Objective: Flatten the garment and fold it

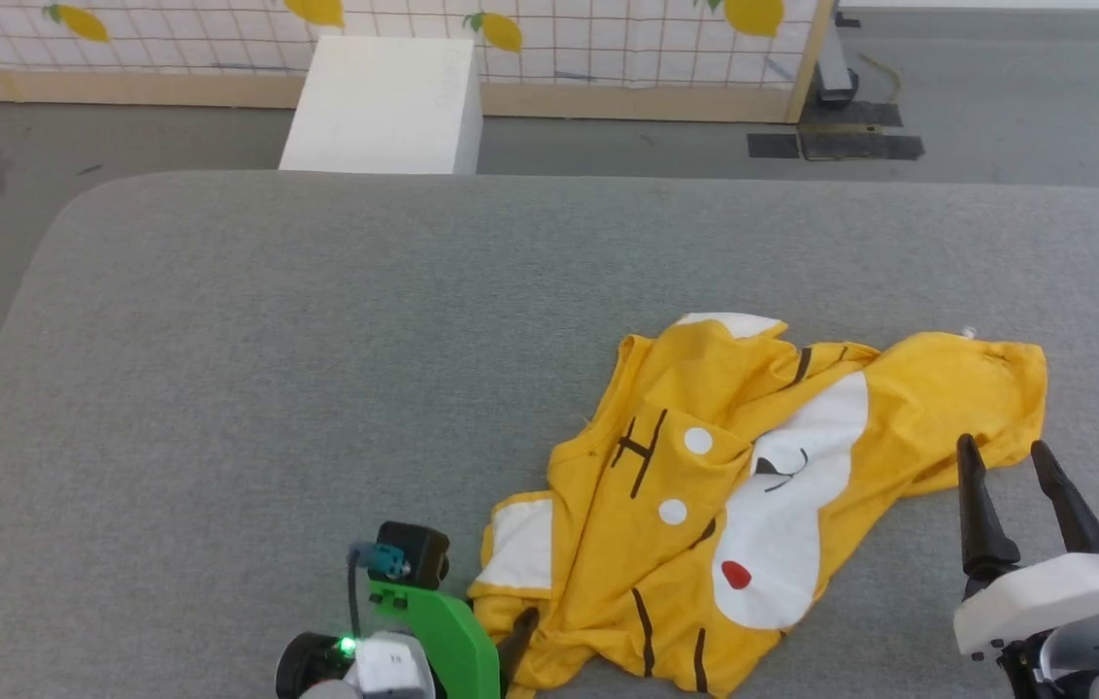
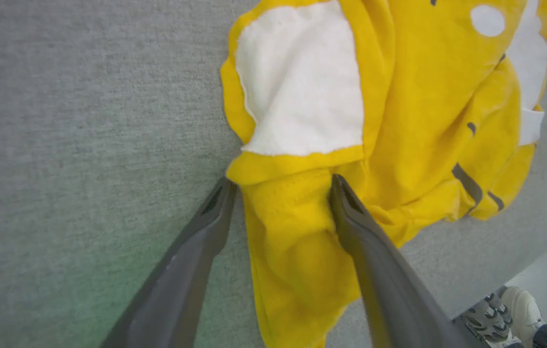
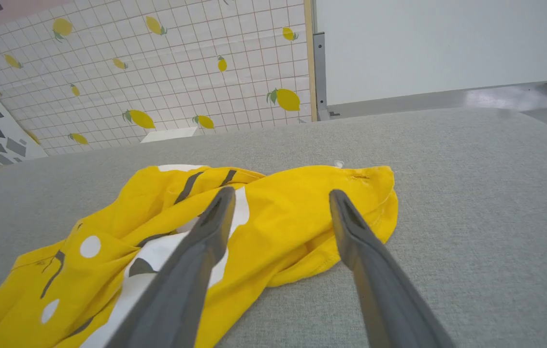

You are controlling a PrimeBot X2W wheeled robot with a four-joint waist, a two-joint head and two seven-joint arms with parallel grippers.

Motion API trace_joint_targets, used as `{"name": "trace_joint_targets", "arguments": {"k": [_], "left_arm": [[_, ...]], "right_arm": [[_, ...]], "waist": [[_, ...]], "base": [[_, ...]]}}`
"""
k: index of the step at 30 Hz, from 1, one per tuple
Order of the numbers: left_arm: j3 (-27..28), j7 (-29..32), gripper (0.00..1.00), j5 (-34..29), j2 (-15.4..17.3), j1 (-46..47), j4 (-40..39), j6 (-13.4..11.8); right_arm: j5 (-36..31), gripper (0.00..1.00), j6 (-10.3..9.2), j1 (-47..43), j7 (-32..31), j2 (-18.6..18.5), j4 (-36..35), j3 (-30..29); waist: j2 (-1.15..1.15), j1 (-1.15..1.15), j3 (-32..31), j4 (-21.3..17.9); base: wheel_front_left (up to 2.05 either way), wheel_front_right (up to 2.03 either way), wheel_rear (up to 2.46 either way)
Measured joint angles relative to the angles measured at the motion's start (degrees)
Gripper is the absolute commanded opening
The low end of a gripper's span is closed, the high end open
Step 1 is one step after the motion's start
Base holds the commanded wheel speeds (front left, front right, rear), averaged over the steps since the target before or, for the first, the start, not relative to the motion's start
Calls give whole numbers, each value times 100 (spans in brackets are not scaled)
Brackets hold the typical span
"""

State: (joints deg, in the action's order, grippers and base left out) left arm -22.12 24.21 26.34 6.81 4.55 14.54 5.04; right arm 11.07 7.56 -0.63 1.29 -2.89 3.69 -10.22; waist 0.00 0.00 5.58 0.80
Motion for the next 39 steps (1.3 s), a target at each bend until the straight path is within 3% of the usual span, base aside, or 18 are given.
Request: {"name": "trace_joint_targets", "arguments": {"k": [2,3,4,5,8,14,20,21,22,26,29,34,39], "left_arm": [[10,345,100,153,1,-4,-19,-42],[2,564,49,166,18,1,-63,-63],[15,644,16,166,45,6,-108,-85],[67,646,0,158,74,4,-151,-165],[301,227,0,54,158,20,-249,-411],[1256,-1274,0,-297,516,574,-171,-1122],[1527,-2092,0,-319,610,1601,505,-1072],[1529,-2153,37,-302,600,1720,641,-1021],[1521,-2170,100,-278,588,1836,805,-962],[1500,-2423,100,-272,544,1971,1227,-911],[1523,-2994,100,-233,423,1826,1344,-855],[1547,-3733,100,-231,230,1415,1053,-803],[1602,-3876,100,-379,-11,1102,439,-756]], "right_arm": [[11,100,0,29,25,0,45,37],[12,100,0,55,26,0,70,58],[12,100,0,70,30,0,78,79],[13,100,0,78,32,1,85,104],[36,100,0,99,33,1,113,123],[-3,100,0,274,-10,1,182,109],[-130,100,0,659,-326,-2,283,112],[-157,100,0,718,-390,-2,309,133],[-177,100,0,795,-466,-2,345,174],[-411,100,0,1098,-747,-2,499,426],[-676,100,0,1482,-1113,2,812,678],[-896,100,0,1874,-1557,-2,1235,836],[-1081,100,0,2384,-2199,-8,1834,993]], "waist": [[0,0,28,-53],[0,0,48,-93],[0,0,61,-118],[0,0,78,-150],[0,0,147,-215],[0,0,327,-247],[0,0,565,-207],[0,0,602,-201],[0,0,646,-195],[0,0,773,-181],[0,0,788,-128],[0,0,744,6],[0,0,765,212]], "base": [[0,0,0],[0,0,0],[0,0,0],[0,0,0],[0,0,0],[0,0,0],[0,0,0],[0,0,0],[0,0,0],[0,0,0],[0,0,0],[0,0,0],[0,0,0]]}}
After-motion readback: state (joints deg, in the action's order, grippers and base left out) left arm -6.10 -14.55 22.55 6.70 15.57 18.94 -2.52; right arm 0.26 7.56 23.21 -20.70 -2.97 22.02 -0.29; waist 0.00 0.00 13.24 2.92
